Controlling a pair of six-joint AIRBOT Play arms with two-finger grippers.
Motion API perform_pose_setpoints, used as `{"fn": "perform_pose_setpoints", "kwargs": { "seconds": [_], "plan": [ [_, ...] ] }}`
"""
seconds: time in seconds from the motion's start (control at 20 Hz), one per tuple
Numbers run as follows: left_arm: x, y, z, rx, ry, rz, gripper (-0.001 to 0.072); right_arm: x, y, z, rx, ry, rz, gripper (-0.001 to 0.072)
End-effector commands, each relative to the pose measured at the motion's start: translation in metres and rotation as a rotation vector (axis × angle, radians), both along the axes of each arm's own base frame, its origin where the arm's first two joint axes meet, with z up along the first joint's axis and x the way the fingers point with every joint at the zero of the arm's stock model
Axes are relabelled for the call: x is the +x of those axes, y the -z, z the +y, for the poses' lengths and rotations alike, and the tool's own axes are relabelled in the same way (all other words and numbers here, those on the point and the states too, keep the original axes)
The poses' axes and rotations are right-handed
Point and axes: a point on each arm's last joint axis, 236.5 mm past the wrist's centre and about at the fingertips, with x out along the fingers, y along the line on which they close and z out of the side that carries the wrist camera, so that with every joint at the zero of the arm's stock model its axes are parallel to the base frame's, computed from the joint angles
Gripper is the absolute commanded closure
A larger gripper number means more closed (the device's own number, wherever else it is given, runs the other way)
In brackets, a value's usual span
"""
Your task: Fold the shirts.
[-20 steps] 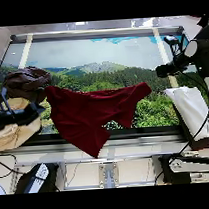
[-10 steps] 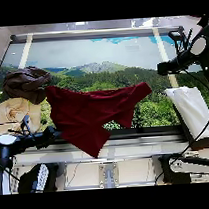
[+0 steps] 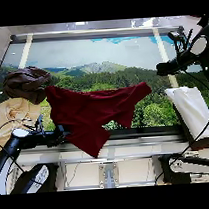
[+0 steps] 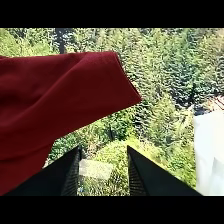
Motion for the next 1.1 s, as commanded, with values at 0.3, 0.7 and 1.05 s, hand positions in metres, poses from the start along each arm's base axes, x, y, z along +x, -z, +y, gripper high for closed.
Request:
{"fn": "perform_pose_setpoints", "kwargs": {
  "seconds": [0.3,0.7,1.05],
  "plan": [
    [0.013,0.005,-0.001,-0.002,-0.035,-0.023,0.0691,-0.005,-0.001,-0.047,-0.179,0.042,0.008,0.0383],
    [0.009,0.003,-0.004,-0.012,-0.003,-0.028,0.069,-0.025,0.102,-0.04,0.656,0.48,0.084,0.0383],
    [0.018,-0.001,-0.006,-0.036,-0.042,-0.046,0.069,-0.022,0.199,-0.032,0.768,0.766,0.06,0.0105]
  ]
}}
